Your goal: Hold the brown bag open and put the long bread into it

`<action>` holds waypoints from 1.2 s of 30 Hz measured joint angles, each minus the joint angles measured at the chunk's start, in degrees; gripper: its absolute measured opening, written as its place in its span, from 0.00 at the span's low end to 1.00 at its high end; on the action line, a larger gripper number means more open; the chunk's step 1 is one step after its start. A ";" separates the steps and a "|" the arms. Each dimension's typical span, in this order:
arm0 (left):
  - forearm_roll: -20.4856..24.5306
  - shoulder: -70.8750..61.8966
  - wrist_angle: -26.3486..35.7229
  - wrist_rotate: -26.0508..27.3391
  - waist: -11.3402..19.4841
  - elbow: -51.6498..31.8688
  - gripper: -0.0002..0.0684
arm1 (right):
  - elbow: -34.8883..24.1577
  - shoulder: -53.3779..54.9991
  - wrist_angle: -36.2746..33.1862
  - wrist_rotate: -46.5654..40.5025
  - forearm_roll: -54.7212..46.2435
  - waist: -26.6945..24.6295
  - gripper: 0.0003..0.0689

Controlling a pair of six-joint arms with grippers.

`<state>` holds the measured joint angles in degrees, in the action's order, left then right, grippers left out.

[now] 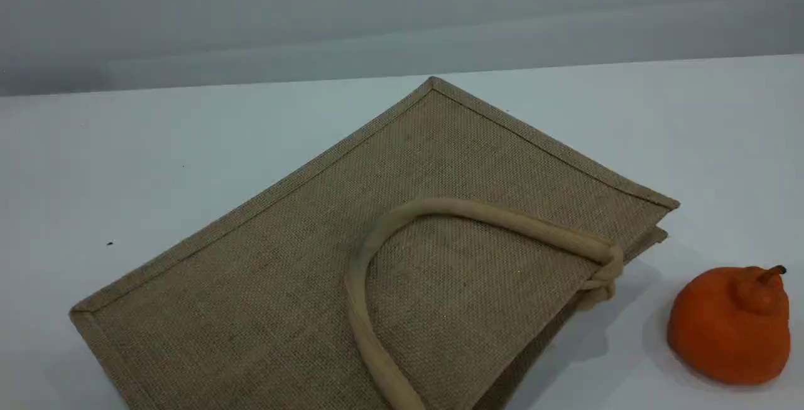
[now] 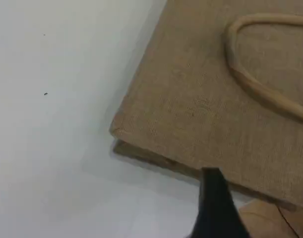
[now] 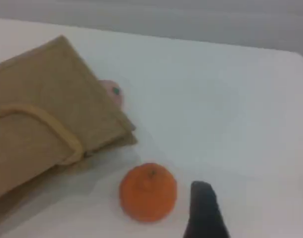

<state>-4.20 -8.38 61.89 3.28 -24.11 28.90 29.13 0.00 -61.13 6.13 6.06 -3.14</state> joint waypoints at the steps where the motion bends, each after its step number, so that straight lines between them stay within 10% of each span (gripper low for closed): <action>1: 0.00 0.00 0.00 0.00 0.00 0.00 0.56 | 0.00 0.00 0.00 0.00 0.00 0.09 0.58; 7: -0.05 0.36 0.00 0.14 0.99 0.05 0.56 | 0.00 0.00 0.00 0.00 0.00 5.38 0.58; 18: -0.34 2.82 0.00 0.57 17.67 0.05 0.56 | 0.00 0.00 0.00 -0.06 0.00 5.34 0.58; 36: -0.34 8.38 0.06 0.52 21.13 0.05 0.56 | 0.00 0.00 0.05 -0.01 0.00 5.39 0.58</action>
<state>-4.54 0.00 61.95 3.81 -2.98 28.95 29.13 0.00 -61.08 6.12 6.06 2.25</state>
